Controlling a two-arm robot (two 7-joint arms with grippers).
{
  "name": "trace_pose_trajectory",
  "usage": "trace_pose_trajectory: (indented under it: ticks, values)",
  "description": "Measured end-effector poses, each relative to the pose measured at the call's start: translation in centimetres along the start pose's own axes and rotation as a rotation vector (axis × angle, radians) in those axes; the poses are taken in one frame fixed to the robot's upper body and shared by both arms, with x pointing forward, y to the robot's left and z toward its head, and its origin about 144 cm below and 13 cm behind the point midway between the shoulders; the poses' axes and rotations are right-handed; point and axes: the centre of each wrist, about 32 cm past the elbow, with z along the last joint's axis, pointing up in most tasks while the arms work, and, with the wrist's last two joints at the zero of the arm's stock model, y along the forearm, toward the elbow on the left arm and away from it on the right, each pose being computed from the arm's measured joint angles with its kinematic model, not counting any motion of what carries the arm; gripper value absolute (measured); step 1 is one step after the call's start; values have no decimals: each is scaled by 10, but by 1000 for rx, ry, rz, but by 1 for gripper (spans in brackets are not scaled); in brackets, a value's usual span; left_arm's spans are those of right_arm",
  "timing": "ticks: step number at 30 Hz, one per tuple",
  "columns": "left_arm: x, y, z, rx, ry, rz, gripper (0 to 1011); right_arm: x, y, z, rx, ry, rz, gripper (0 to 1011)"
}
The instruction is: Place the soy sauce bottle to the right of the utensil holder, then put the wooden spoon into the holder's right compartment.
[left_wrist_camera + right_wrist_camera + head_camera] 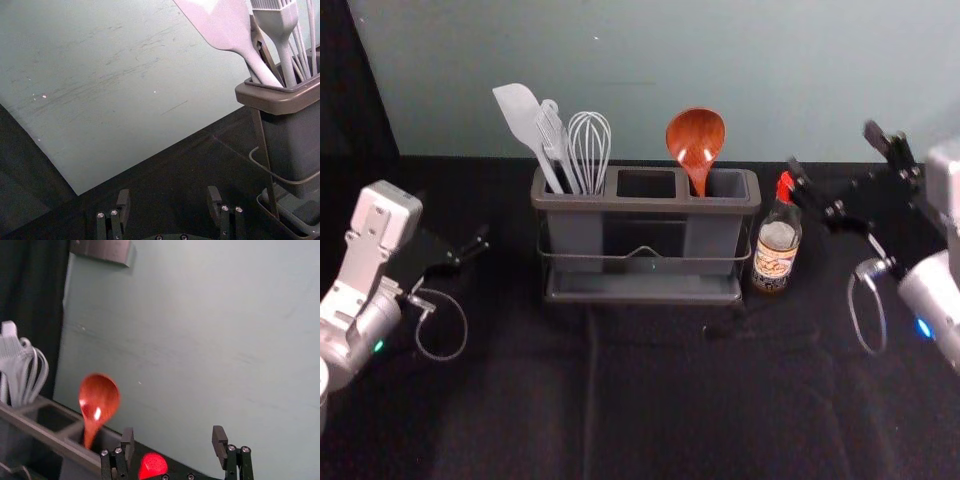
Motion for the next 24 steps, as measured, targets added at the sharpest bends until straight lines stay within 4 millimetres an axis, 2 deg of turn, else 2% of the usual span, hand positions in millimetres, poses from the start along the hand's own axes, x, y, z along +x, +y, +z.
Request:
trace_pose_trajectory:
  ticks: [8,12,24]
  values:
    - [0,0,0,0,0,0,1005,-10,-25,-34,-74,28,-41,1000]
    - [0,0,0,0,0,0,1005,-17,-31,-49,-105,64,-45,1002]
    - [0,0,0,0,0,0,1005,-25,-40,-71,-86,177,22,1002]
